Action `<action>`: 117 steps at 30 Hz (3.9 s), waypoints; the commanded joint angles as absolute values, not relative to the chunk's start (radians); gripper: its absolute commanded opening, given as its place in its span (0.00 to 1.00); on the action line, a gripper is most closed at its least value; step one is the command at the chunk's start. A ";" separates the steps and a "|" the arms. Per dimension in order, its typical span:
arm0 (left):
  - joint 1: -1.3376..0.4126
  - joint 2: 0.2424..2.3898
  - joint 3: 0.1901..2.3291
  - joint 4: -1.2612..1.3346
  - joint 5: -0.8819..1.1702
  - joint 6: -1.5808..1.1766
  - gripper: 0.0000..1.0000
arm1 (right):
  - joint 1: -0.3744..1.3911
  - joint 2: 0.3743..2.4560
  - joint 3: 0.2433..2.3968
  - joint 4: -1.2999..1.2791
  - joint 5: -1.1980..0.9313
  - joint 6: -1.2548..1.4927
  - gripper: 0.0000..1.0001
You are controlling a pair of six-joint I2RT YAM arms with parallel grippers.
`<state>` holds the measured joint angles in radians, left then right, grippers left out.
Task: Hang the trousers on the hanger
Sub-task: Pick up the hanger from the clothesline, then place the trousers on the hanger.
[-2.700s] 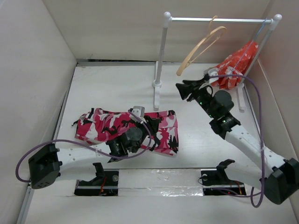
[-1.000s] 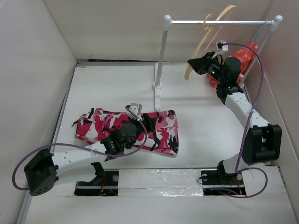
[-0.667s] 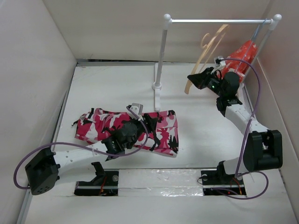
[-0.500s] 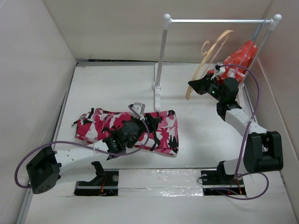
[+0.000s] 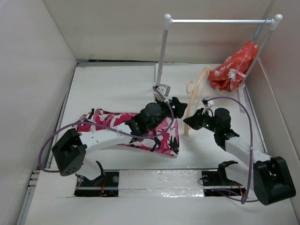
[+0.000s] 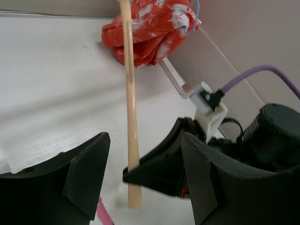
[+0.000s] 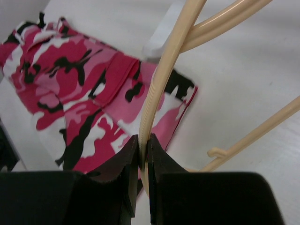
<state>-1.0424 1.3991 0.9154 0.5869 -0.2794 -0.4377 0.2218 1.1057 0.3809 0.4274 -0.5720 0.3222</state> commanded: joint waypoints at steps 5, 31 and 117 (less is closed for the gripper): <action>-1.039 1.568 1.115 0.606 -0.255 -0.416 0.59 | 0.265 0.910 0.295 0.350 -0.569 0.249 0.00; -1.002 1.727 1.184 0.661 -0.327 -0.429 0.00 | 0.295 0.868 0.244 0.316 -0.540 0.255 0.05; -0.957 0.997 0.425 0.434 -0.560 -0.598 0.00 | -0.066 0.838 0.250 0.271 -0.520 0.239 0.00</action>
<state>-0.9707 0.9726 0.3805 0.4271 -0.5133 -0.6888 -0.0532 0.8330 0.2573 0.2211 -0.5182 0.2573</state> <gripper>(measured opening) 0.028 0.038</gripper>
